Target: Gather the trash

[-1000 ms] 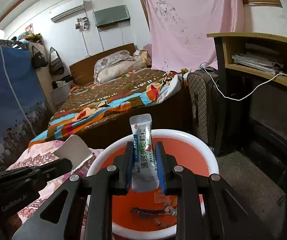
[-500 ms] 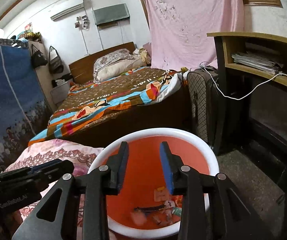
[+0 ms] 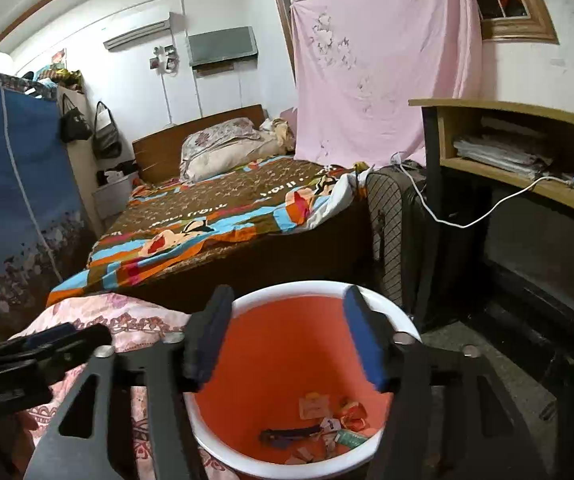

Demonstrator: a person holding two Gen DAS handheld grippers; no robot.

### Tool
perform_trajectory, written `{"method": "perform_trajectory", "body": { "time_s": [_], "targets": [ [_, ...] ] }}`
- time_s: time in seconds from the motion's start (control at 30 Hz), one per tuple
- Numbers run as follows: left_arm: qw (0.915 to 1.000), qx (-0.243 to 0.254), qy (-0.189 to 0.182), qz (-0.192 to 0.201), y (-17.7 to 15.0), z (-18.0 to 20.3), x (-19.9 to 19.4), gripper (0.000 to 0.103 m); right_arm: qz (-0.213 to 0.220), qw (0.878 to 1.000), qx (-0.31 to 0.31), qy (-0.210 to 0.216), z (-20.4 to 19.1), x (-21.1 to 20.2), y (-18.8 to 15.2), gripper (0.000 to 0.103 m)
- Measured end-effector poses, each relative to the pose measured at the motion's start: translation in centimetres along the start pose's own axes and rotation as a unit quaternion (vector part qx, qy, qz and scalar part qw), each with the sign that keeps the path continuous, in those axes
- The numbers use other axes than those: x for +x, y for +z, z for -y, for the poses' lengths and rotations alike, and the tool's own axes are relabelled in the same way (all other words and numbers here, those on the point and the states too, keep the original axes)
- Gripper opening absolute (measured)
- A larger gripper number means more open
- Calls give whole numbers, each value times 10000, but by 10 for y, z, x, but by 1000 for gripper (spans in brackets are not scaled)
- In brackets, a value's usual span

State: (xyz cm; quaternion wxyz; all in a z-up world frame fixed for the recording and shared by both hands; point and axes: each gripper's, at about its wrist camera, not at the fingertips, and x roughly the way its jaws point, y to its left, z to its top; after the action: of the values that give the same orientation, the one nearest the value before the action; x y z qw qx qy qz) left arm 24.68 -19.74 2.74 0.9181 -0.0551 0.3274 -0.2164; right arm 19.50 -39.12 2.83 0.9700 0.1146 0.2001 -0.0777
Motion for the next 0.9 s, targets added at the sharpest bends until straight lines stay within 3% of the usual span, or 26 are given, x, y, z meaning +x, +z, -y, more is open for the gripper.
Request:
{"method": "perform_trajectory", "body": {
  "time_s": [0.2, 0.3, 0.9],
  "targets": [
    [9983, -257, 385, 365, -4, -22, -19, 103, 102, 9999, -39, -44, -8, -8, 0, 85],
    [9968, -328, 567, 450, -8, -33, -27, 103, 147, 9999, -54, 13, -12, -13, -1, 103],
    [9827, 112, 1245, 1368, -48, -58, -108, 103, 1018, 9933, -405, 355, -50, -75, -27, 103]
  ]
}}
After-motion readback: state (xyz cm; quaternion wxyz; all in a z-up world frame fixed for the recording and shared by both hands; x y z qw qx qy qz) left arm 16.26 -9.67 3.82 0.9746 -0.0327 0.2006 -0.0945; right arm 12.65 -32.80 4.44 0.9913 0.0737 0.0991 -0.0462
